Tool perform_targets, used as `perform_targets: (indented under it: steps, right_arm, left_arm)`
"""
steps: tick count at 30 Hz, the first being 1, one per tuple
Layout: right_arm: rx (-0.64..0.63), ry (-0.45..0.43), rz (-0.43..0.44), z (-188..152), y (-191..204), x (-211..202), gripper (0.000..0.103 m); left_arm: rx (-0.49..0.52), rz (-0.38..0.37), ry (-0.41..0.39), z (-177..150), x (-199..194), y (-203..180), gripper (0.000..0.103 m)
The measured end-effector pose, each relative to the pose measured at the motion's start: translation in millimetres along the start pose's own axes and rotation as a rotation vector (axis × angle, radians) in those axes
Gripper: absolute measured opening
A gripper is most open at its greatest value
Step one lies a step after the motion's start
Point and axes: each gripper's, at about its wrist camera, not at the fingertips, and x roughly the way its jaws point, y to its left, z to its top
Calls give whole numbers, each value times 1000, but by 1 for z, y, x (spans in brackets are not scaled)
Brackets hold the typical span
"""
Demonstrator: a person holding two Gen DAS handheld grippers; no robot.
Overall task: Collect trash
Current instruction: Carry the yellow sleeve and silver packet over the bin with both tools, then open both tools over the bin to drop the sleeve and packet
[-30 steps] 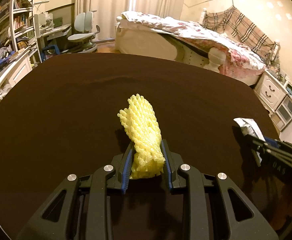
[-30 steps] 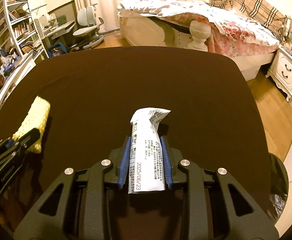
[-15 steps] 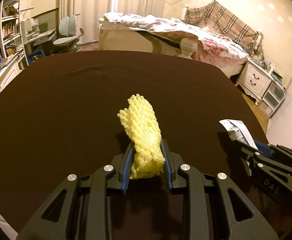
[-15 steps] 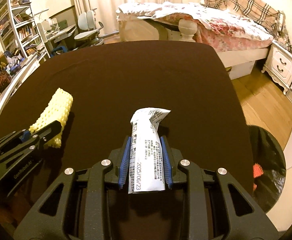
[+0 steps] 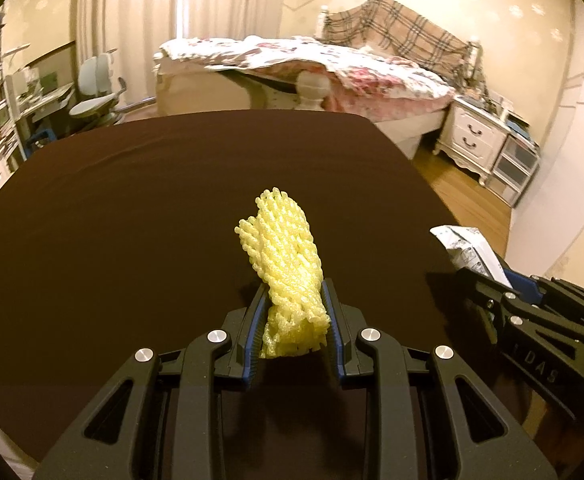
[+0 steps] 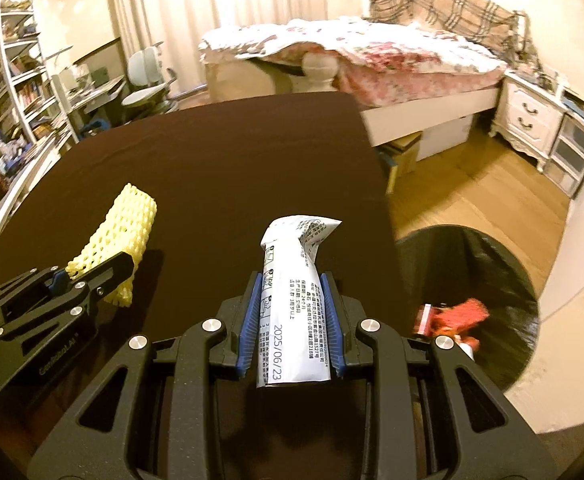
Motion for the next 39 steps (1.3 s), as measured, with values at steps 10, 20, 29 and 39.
perform_targets:
  steps: [10, 20, 29, 39]
  right_arm:
    - [124, -45, -103, -8, -68, -22, 29]
    - [229, -53, -201, -20, -123, -26, 29]
    - [267, -58, -246, -19, -147, -21, 29]
    - [289, -66, -262, -17, -161, -15, 29]
  left_arm:
    - [100, -84, -16, 3, 0, -53, 29]
    - [202, -168, -29, 12, 13, -111, 29]
    - [252, -195, -28, 18, 28, -145, 29]
    - [275, -198, -24, 19, 42, -168, 29]
